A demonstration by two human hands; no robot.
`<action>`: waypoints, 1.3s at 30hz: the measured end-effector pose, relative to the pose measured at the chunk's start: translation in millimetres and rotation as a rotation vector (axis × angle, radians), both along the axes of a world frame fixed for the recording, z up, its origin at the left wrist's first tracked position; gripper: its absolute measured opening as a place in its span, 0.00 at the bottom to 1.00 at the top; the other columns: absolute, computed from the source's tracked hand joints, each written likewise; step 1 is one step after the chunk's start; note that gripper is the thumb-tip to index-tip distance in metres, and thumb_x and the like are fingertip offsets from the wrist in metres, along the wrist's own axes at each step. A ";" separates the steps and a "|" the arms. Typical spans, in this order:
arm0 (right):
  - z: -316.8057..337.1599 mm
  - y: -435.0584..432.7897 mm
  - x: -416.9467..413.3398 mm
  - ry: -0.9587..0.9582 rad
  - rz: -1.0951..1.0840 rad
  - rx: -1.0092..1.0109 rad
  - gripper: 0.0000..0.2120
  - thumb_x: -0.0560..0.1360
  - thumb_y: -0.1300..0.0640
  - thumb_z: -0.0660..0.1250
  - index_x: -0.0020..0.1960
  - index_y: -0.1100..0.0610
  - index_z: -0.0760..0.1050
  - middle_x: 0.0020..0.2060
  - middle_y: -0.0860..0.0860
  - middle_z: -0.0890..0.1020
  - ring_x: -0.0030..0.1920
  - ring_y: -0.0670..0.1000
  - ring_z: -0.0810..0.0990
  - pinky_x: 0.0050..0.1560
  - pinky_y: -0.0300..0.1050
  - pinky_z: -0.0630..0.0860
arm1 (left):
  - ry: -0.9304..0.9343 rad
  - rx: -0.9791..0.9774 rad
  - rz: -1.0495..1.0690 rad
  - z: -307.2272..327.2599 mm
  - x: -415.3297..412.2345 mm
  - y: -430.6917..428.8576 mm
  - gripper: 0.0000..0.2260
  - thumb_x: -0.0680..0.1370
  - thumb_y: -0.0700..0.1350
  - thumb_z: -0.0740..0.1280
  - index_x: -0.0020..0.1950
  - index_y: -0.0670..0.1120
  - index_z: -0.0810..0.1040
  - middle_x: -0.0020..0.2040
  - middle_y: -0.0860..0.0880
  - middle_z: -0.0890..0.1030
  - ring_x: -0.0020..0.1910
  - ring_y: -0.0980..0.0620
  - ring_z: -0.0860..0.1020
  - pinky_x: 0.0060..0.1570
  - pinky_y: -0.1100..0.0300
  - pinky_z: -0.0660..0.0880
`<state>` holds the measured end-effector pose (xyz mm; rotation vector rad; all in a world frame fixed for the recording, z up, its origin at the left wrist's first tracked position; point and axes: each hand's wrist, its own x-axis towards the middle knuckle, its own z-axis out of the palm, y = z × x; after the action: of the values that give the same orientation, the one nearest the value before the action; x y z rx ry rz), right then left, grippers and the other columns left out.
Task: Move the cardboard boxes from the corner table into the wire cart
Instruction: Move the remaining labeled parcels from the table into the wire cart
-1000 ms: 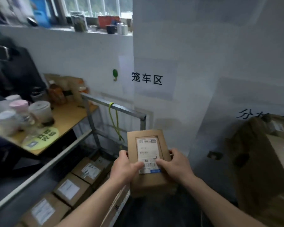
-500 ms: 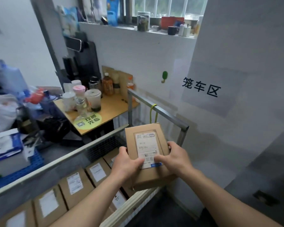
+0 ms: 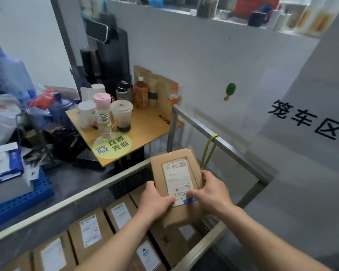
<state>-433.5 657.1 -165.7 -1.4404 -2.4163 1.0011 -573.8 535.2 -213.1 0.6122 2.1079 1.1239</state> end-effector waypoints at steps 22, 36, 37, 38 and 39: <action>-218.0 77.6 -44.3 -0.190 -0.039 -0.083 0.26 0.73 0.47 0.74 0.67 0.44 0.69 0.62 0.45 0.77 0.63 0.49 0.78 0.62 0.54 0.78 | -0.256 -0.234 0.046 -202.6 -19.8 87.4 0.31 0.74 0.39 0.75 0.72 0.52 0.65 0.66 0.51 0.77 0.66 0.51 0.76 0.64 0.50 0.77; -334.1 137.4 -95.5 -0.248 0.104 0.067 0.41 0.80 0.48 0.66 0.83 0.56 0.46 0.74 0.57 0.66 0.72 0.57 0.68 0.68 0.54 0.70 | -0.311 -0.211 0.149 -312.7 -65.3 152.0 0.23 0.75 0.39 0.73 0.63 0.55 0.68 0.62 0.54 0.78 0.67 0.49 0.76 0.64 0.53 0.75; -340.0 141.7 -99.8 -0.234 0.116 0.061 0.40 0.80 0.50 0.66 0.83 0.56 0.46 0.74 0.58 0.67 0.72 0.58 0.68 0.68 0.54 0.70 | -0.305 -0.208 0.150 -317.6 -68.6 154.7 0.23 0.75 0.39 0.74 0.63 0.55 0.69 0.61 0.55 0.78 0.67 0.50 0.76 0.63 0.54 0.75; -345.8 145.9 -104.0 -0.222 0.126 0.055 0.40 0.81 0.51 0.66 0.83 0.56 0.45 0.74 0.58 0.66 0.72 0.58 0.68 0.69 0.55 0.71 | -0.298 -0.204 0.148 -322.7 -71.6 157.8 0.23 0.75 0.40 0.74 0.66 0.53 0.70 0.62 0.54 0.79 0.67 0.50 0.76 0.63 0.54 0.75; -351.5 149.9 -108.4 -0.213 0.134 0.052 0.40 0.81 0.52 0.65 0.83 0.56 0.45 0.75 0.58 0.66 0.72 0.58 0.68 0.70 0.56 0.71 | -0.292 -0.201 0.148 -327.7 -74.6 160.8 0.25 0.75 0.40 0.74 0.69 0.52 0.70 0.64 0.53 0.79 0.67 0.50 0.76 0.62 0.55 0.75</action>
<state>-541.9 807.0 -517.1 -1.4515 -2.6998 0.8416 -648.4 696.0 -540.8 0.1873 2.0020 0.9962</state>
